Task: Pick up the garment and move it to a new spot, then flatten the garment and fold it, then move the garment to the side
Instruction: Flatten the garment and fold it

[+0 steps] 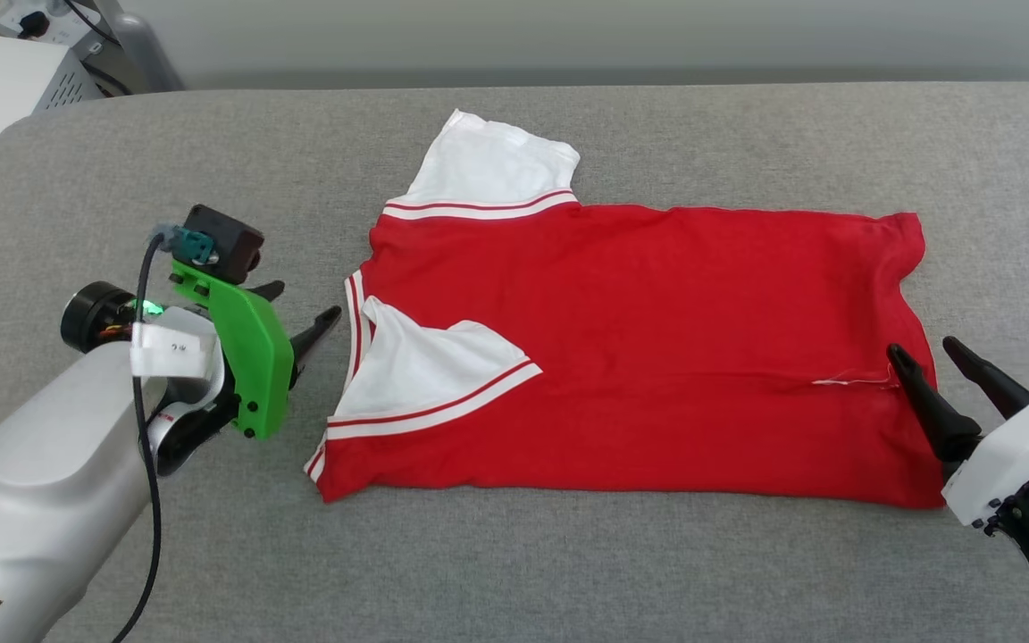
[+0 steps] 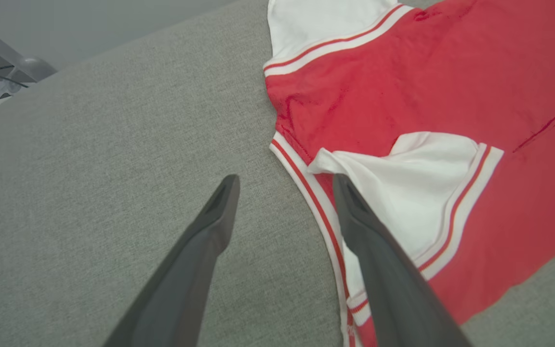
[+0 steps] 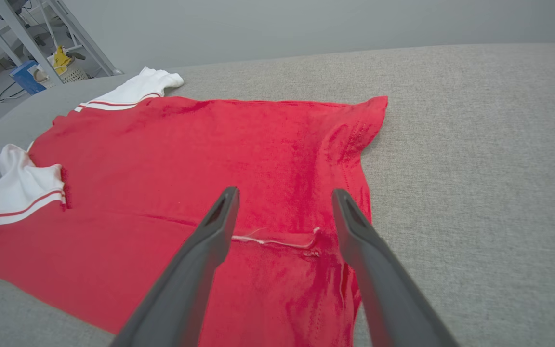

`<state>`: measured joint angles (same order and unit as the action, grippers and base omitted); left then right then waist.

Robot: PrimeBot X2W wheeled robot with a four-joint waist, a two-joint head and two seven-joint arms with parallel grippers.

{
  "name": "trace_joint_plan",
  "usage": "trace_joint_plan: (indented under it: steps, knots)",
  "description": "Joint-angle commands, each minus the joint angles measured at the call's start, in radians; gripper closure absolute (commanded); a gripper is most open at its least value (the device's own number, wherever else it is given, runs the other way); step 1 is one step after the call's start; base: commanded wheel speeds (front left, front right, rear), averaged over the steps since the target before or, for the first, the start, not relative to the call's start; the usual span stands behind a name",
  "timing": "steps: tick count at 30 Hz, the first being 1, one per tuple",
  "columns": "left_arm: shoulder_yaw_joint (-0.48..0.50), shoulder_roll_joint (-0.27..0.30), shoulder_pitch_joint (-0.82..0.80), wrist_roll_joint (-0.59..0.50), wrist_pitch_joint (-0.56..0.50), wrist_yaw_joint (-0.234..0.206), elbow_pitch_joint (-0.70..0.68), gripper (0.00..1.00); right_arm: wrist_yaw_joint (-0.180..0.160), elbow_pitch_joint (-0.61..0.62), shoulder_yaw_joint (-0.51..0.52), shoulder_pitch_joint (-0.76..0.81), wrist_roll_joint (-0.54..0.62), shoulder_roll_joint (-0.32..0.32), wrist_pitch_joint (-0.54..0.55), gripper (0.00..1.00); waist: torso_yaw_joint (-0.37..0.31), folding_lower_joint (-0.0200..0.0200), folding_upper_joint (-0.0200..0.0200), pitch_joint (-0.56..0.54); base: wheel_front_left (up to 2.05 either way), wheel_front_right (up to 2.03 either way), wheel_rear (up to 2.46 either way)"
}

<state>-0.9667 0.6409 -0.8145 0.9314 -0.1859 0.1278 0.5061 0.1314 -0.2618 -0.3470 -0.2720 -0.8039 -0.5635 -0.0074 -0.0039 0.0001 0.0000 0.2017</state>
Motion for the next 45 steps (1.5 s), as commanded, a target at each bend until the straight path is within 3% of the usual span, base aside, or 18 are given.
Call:
trace_joint_plan:
  steps: [1,8,12,21,30,31,32,39,45]
  knots:
    - [-0.01,0.007,-0.025,0.029,-0.05,0.003,-0.018,0.0,-0.001,0.009,0.008,0.015,0.013,0.01,0.007,0.0,0.008,-0.0001,0.0,-0.006,0.0,0.0,0.0]
    - [-0.057,0.011,-0.046,0.145,-0.33,0.001,-0.041,0.0,-0.001,0.035,0.036,0.031,0.038,0.038,0.04,0.0,0.003,-0.0001,0.0,-0.007,0.0,0.0,0.0]
    - [-0.078,0.0,-0.031,0.185,-0.419,-0.005,-0.039,0.0,-0.001,0.039,0.045,0.037,0.04,0.05,0.054,0.0,-0.007,-0.0001,0.0,-0.002,0.0,0.0,0.0]
    - [-0.131,-0.015,0.034,0.204,-0.505,-0.036,-0.01,0.0,-0.001,0.033,0.05,0.032,0.037,0.065,0.062,0.0,-0.026,-0.0001,0.0,0.022,0.0,0.0,0.0]
    - [-0.181,-0.036,0.061,0.156,-0.493,-0.04,0.052,0.0,-0.001,0.023,0.036,0.003,0.032,0.069,0.061,0.0,-0.032,-0.0001,0.0,0.04,0.0,0.0,0.0]
    - [-0.18,-0.039,0.062,0.156,-0.484,-0.037,0.054,0.25,-0.001,0.024,0.036,-0.001,0.033,0.065,0.06,0.0,-0.031,-0.0001,0.0,0.038,0.0,0.0,0.0]
    - [-0.177,-0.04,0.063,0.158,-0.474,-0.034,0.056,1.0,-0.001,0.026,0.037,-0.005,0.034,0.062,0.059,0.0,-0.03,-0.0001,0.0,0.036,0.0,0.0,0.0]
    - [-0.151,-0.018,0.055,0.154,-0.392,-0.022,0.024,1.0,-0.001,0.076,0.05,-0.038,0.068,-0.004,0.104,0.0,-0.025,-0.0001,0.0,0.002,0.0,0.0,0.0]
    - [-0.133,0.026,0.048,0.138,-0.33,-0.017,-0.074,1.0,-0.001,0.151,0.037,-0.064,0.073,-0.117,0.325,0.0,-0.018,-0.0001,0.0,-0.013,0.0,0.0,0.0]
